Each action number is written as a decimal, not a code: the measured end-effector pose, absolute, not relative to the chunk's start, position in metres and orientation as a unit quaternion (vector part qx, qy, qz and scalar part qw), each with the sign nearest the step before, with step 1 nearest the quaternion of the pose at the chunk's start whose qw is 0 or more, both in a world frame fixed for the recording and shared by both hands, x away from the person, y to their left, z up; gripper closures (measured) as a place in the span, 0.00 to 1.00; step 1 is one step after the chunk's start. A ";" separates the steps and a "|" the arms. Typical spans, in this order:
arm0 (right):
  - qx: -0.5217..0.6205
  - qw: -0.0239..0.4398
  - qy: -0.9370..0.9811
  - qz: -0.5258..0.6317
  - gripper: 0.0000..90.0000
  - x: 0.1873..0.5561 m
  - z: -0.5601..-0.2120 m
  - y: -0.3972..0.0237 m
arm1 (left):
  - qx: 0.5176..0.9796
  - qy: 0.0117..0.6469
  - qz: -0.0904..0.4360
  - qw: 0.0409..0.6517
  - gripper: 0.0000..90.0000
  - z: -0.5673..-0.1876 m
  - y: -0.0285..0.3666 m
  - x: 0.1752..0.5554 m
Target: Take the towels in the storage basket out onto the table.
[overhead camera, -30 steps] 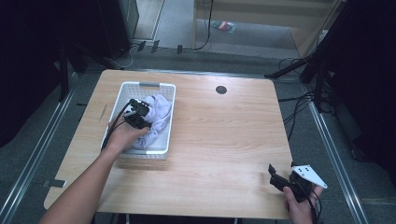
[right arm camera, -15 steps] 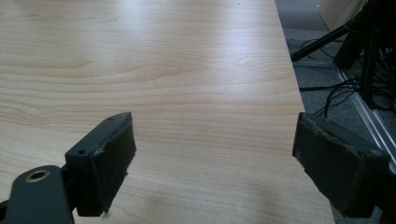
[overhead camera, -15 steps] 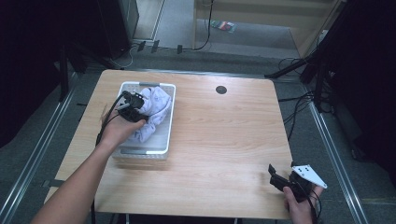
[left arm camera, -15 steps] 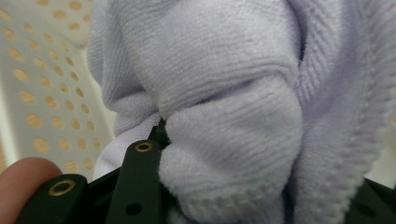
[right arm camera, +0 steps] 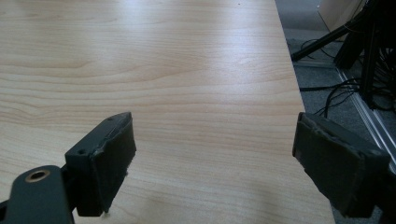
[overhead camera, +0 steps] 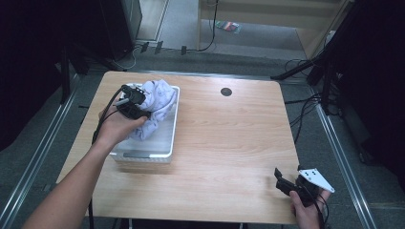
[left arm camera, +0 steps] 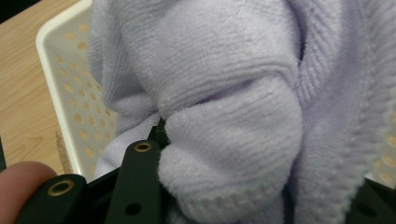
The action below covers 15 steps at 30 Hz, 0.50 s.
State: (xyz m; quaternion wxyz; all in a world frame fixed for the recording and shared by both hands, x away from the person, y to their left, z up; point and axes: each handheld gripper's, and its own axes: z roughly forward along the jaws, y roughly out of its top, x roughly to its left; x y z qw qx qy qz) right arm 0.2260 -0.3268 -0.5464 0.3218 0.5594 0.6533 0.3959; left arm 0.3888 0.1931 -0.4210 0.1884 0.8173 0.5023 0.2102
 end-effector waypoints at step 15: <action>0.560 0.321 0.654 0.395 0.15 0.226 -0.546 -0.326 | 0.823 0.485 0.213 0.205 0.66 -0.393 0.185 0.385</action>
